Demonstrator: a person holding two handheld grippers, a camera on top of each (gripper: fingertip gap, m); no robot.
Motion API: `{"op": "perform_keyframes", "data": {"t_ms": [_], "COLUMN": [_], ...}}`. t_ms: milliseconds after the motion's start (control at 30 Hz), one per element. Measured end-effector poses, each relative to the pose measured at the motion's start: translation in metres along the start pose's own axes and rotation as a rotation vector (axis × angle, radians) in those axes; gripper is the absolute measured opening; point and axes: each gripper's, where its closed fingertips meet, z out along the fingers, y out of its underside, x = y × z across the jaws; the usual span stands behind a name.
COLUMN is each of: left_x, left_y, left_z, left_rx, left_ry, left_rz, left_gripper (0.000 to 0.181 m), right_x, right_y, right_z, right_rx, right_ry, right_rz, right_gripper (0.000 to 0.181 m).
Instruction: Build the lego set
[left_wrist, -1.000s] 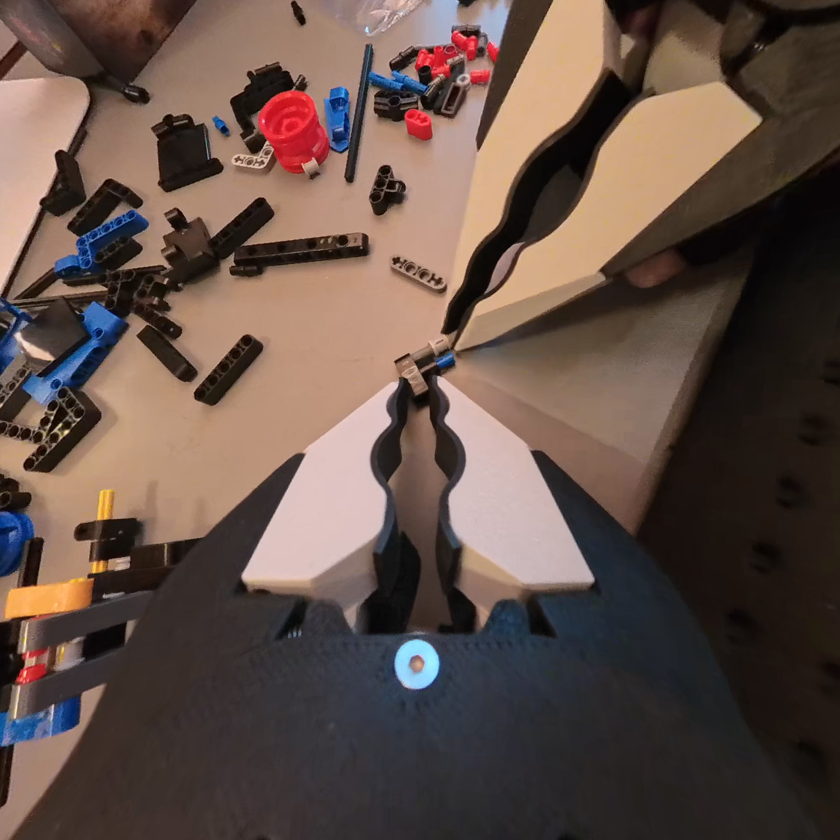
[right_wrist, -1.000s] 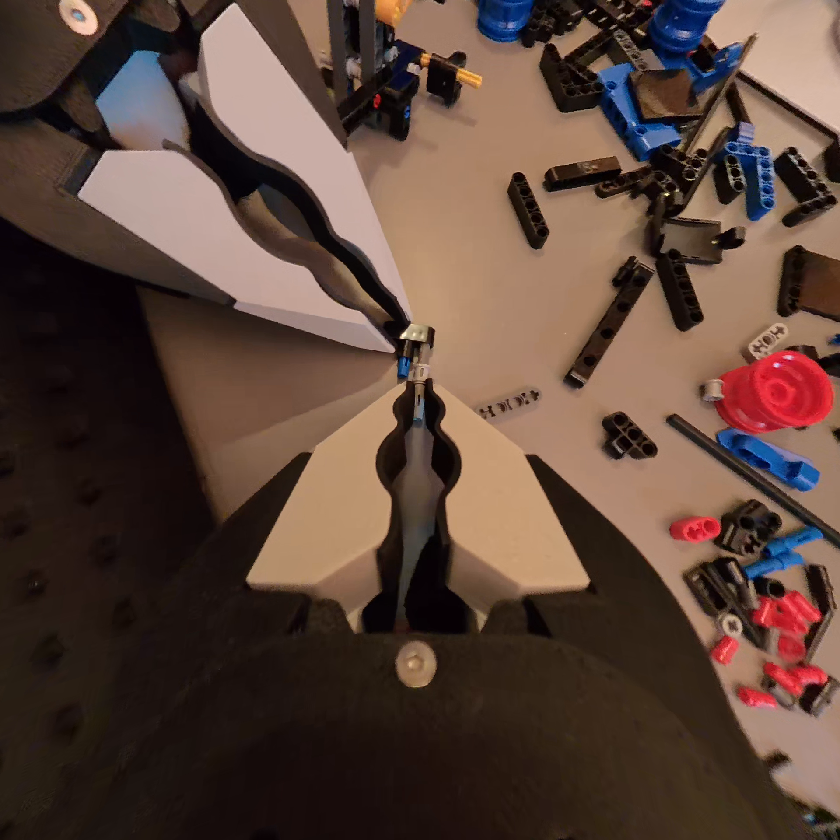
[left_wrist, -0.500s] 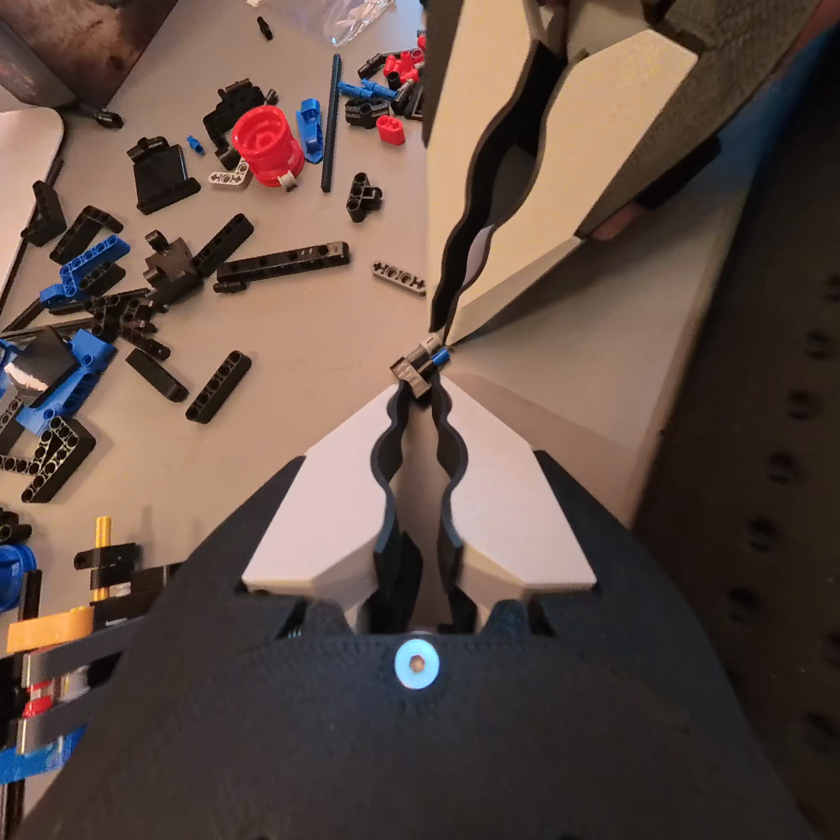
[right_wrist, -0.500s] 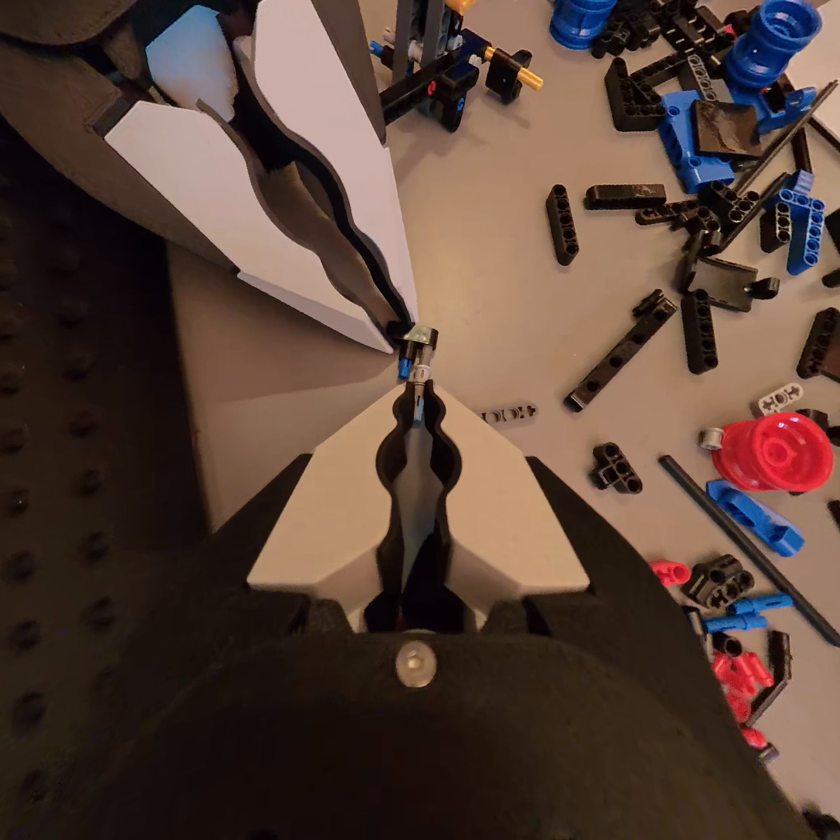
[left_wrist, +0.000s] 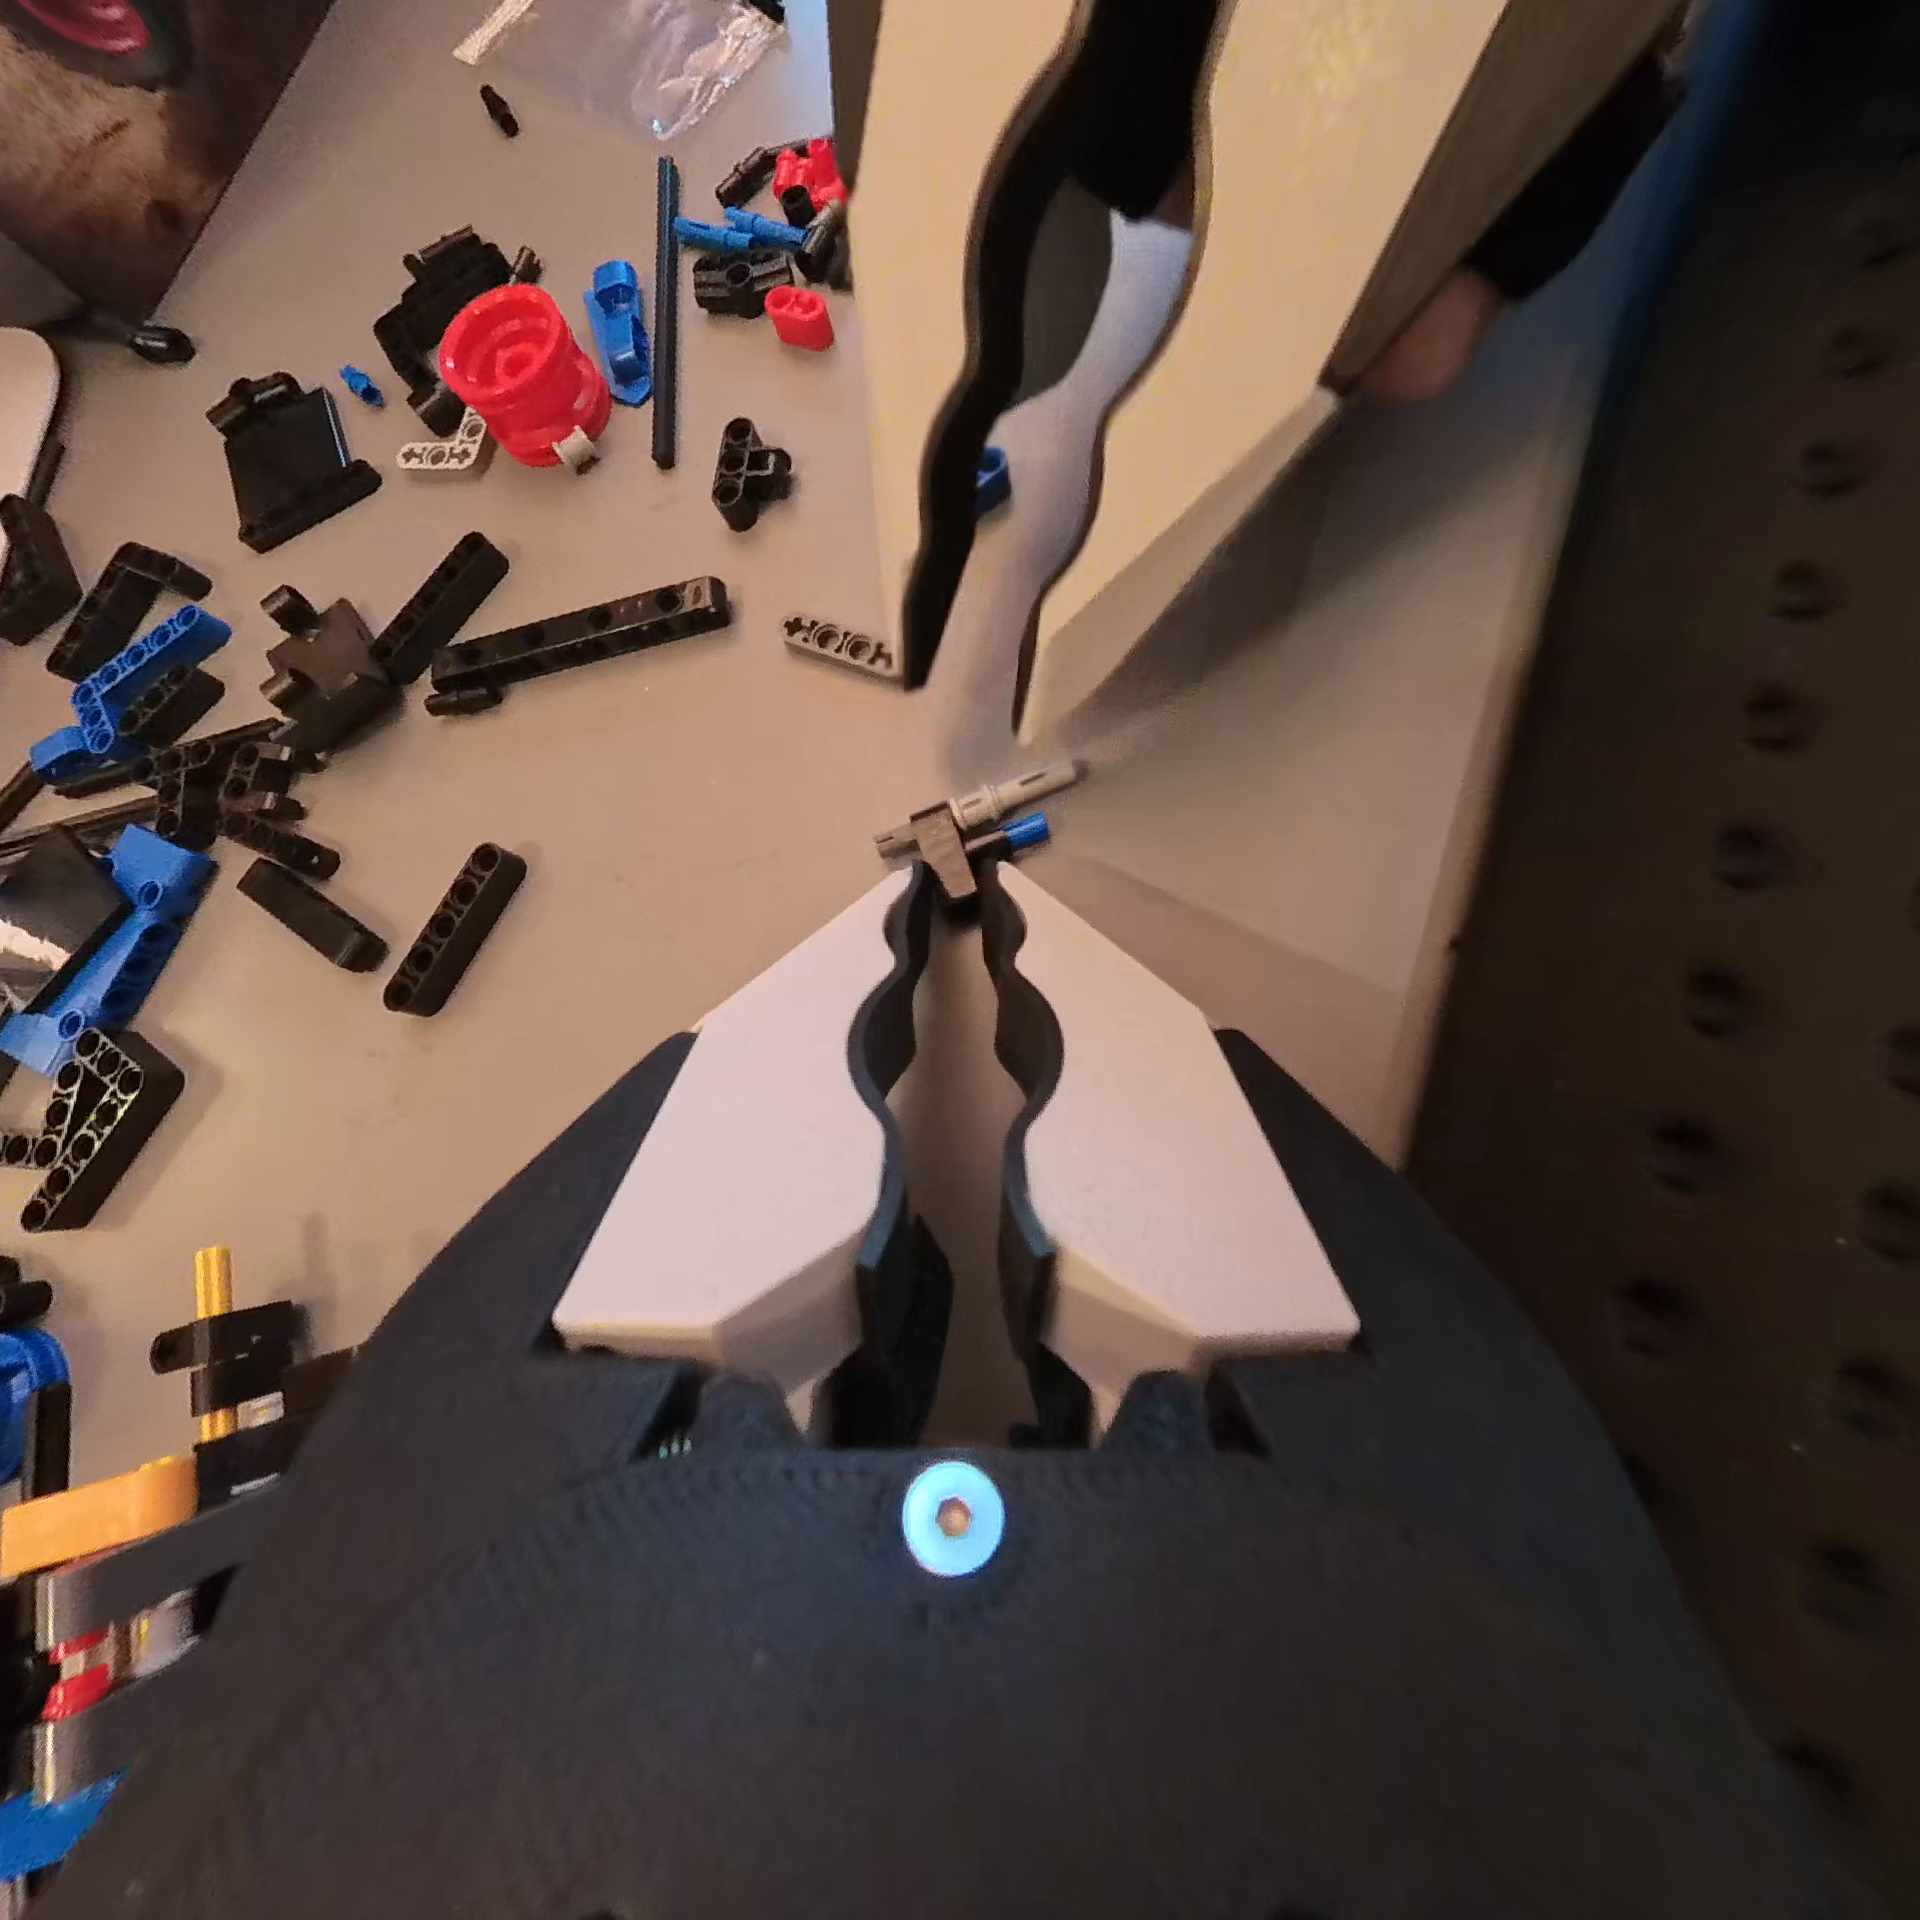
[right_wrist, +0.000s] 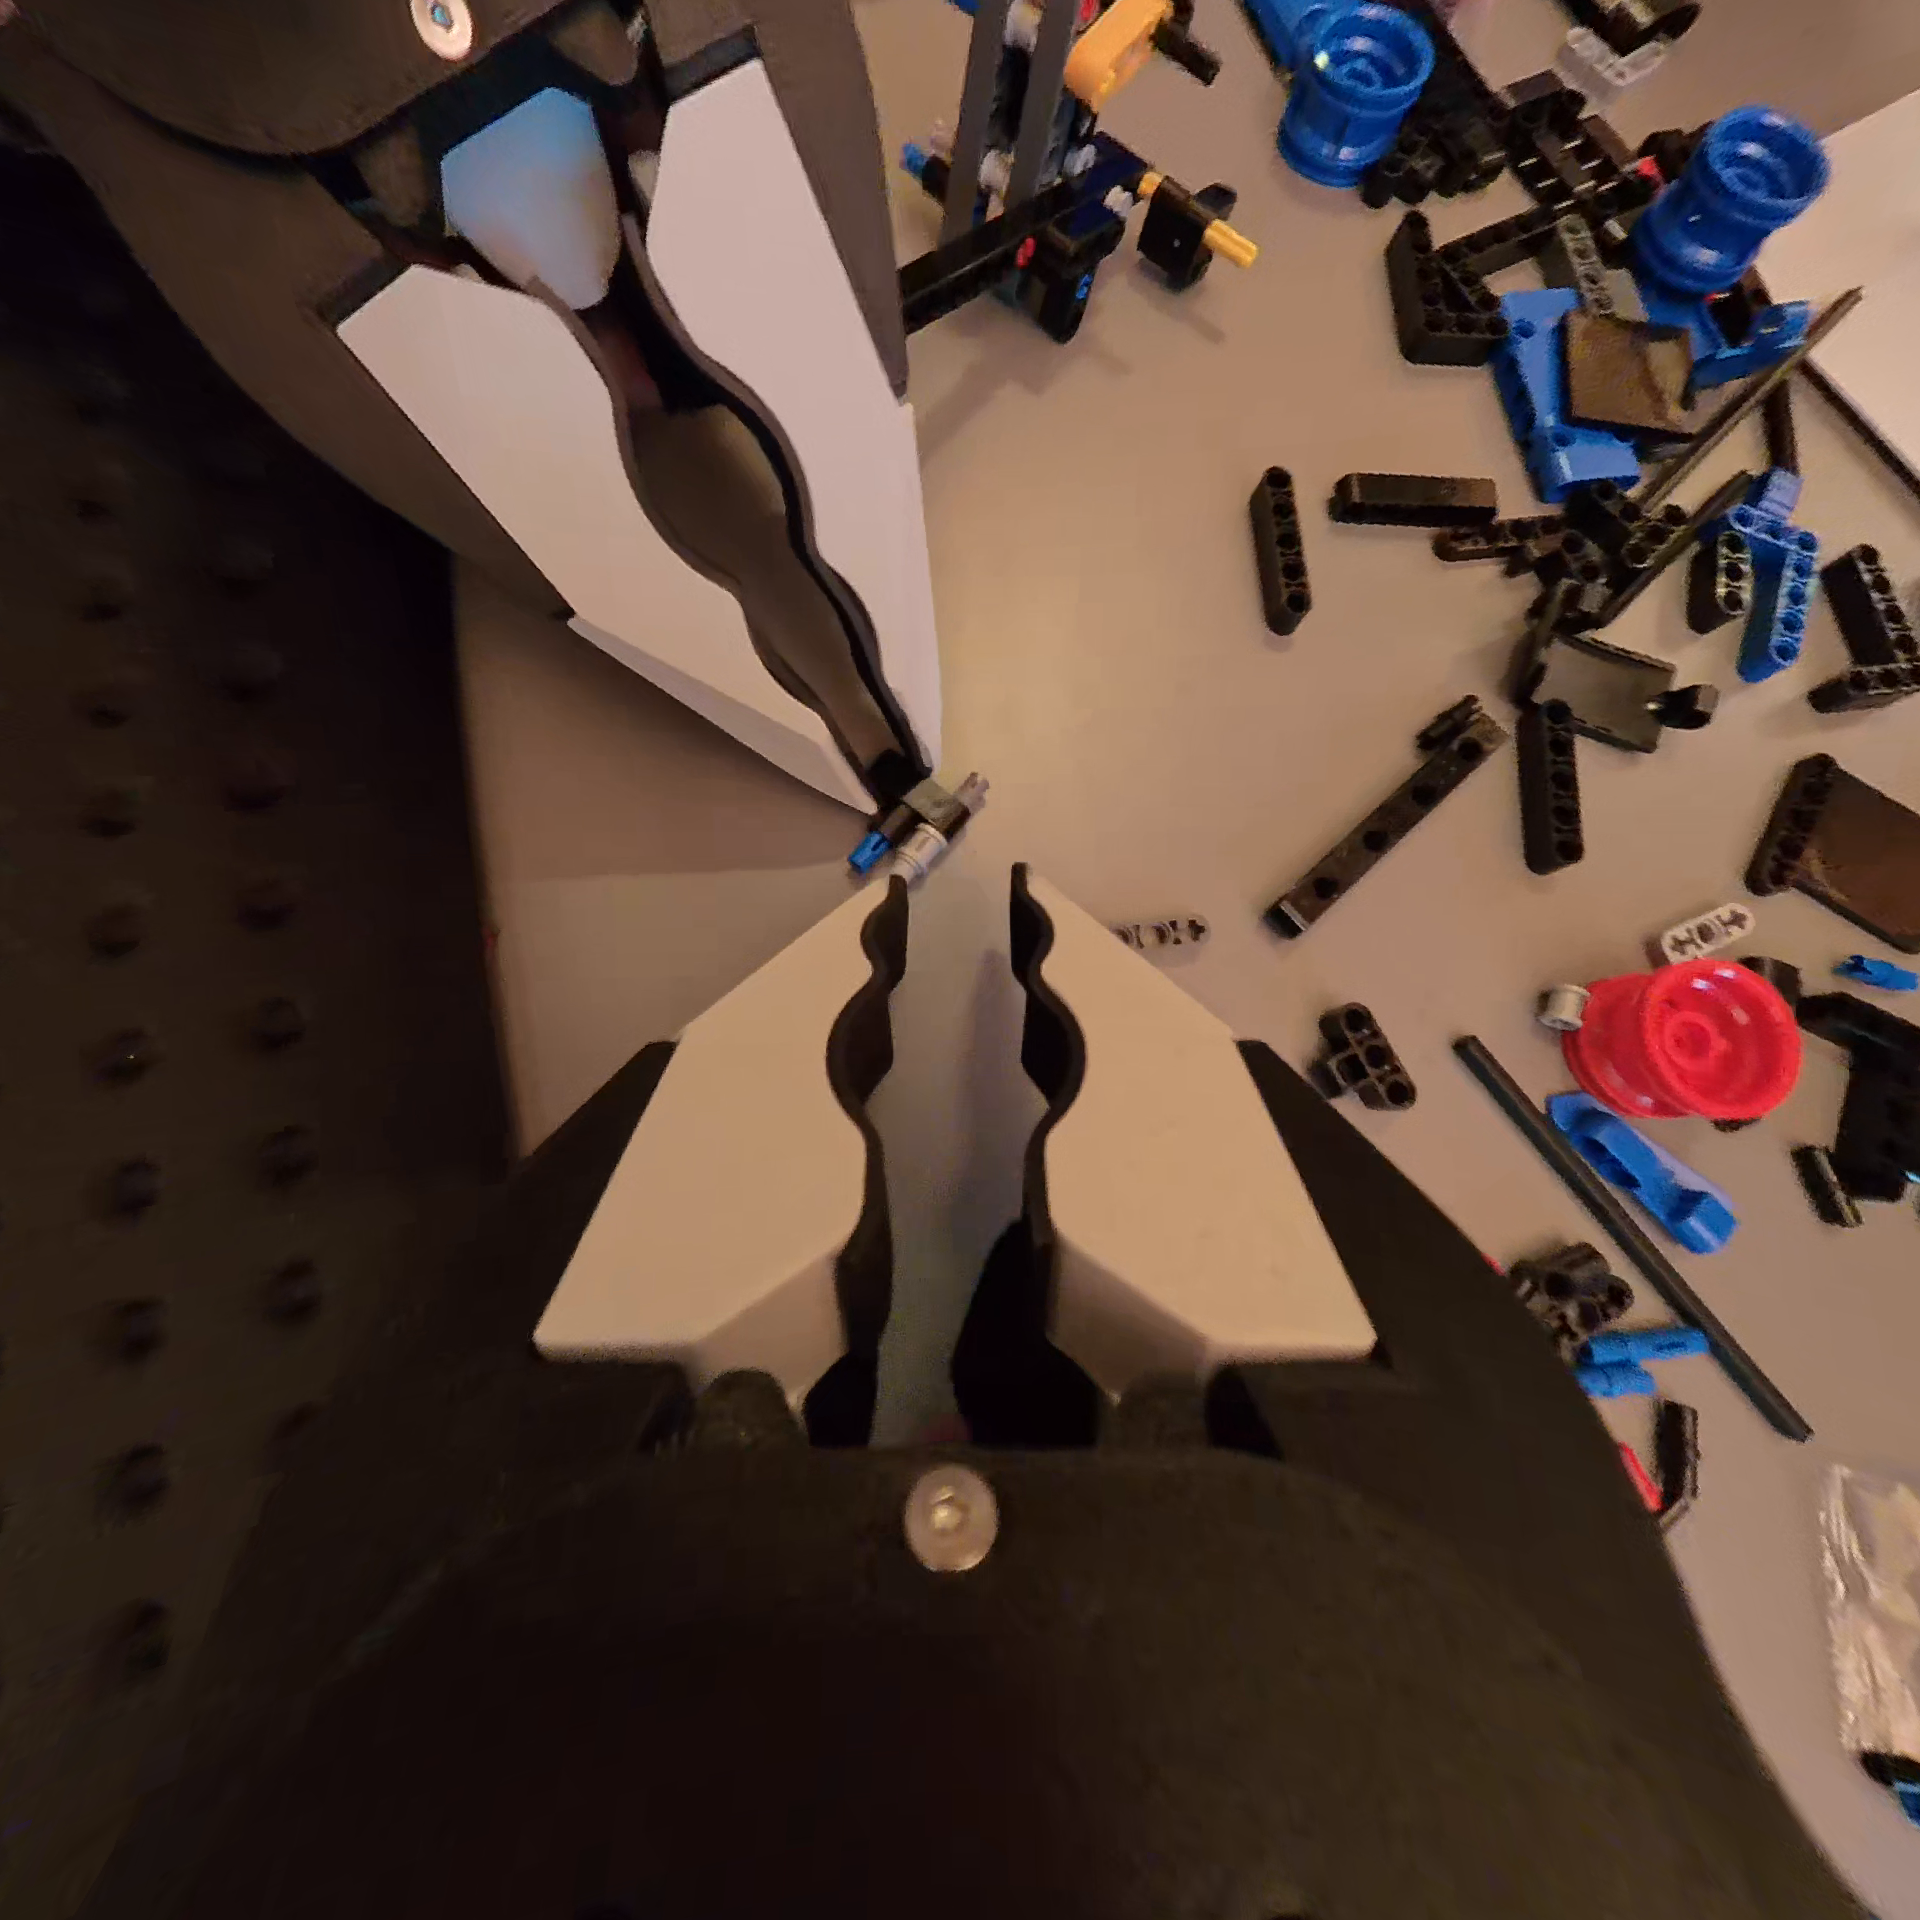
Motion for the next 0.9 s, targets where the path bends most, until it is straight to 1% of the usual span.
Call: {"op": "perform_keyframes", "data": {"t_ms": [133, 200, 367, 433, 500, 600, 733, 833, 900], "left_x": [-0.002, -0.003, -0.006, -0.012, -0.026, -0.065, -0.142, -0.199, -0.234], "left_y": [0.002, 0.002, -0.009, -0.018, -0.03, -0.047, -0.058, -0.063, -0.064], "left_z": [-0.002, -0.005, -0.022, -0.035, -0.055, -0.091, -0.14, -0.166, -0.176], "left_rx": [-0.018, -0.02, 0.032, 0.063, 0.096, 0.125, 0.108, 0.074, 0.052], "left_ry": [-0.015, -0.027, -0.038, -0.054, -0.101, -0.223, -0.445, -0.585, -0.647], "left_rz": [0.035, 0.043, 0.068, 0.079, 0.108, 0.151, 0.198, 0.229, 0.255], "left_gripper": [0.009, 0.017, 0.025, 0.027, 0.028, 0.026, 0.026, 0.027, 0.028], "right_x": [0.002, 0.006, 0.032, 0.049, 0.07, 0.107, 0.162, 0.206, 0.236], "right_y": [-0.004, -0.009, -0.046, -0.065, -0.085, -0.113, -0.152, -0.176, -0.192], "right_z": [-0.011, -0.019, -0.049, -0.061, -0.072, -0.083, -0.092, -0.093, -0.09], "right_rx": [0.029, 0.037, 0.119, 0.149, 0.163, 0.152, 0.18, 0.194, 0.212], "right_ry": [0.02, 0.045, 0.154, 0.203, 0.257, 0.337, 0.412, 0.468, 0.481], "right_rz": [-0.009, -0.022, -0.086, -0.125, -0.17, -0.239, -0.264, -0.28, -0.272], "right_gripper": [0.017, 0.022, 0.031, 0.034, 0.038, 0.04, 0.047, 0.049, 0.051]}}
